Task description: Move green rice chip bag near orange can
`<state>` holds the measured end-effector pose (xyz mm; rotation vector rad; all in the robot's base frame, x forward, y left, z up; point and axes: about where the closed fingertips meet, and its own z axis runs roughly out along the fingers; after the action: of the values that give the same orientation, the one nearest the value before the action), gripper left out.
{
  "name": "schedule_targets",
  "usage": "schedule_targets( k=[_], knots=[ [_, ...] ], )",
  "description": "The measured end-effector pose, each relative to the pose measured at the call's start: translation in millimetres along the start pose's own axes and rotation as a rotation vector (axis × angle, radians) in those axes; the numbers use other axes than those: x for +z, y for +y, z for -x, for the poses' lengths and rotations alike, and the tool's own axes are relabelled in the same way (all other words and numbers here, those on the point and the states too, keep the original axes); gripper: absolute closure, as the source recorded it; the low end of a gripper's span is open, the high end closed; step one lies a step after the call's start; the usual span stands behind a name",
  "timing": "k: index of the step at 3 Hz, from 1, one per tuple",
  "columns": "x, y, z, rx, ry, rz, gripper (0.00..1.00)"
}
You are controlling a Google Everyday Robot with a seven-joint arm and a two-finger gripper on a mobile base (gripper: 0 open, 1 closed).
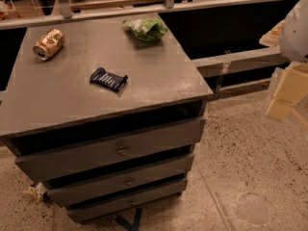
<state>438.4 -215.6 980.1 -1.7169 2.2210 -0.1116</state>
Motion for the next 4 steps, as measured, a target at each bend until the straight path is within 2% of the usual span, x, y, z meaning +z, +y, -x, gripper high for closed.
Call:
schedule_targets(
  k=[1, 2, 4],
  knots=[
    [0.0, 0.0, 0.0, 0.0, 0.0, 0.0, 0.0],
    [3.7, -8.1, -2.8, 0.093, -0.061, -0.023, 0.0],
    [31.7, -24.4, -27.8, 0.442, -0.293, -0.116, 0.0]
  ],
)
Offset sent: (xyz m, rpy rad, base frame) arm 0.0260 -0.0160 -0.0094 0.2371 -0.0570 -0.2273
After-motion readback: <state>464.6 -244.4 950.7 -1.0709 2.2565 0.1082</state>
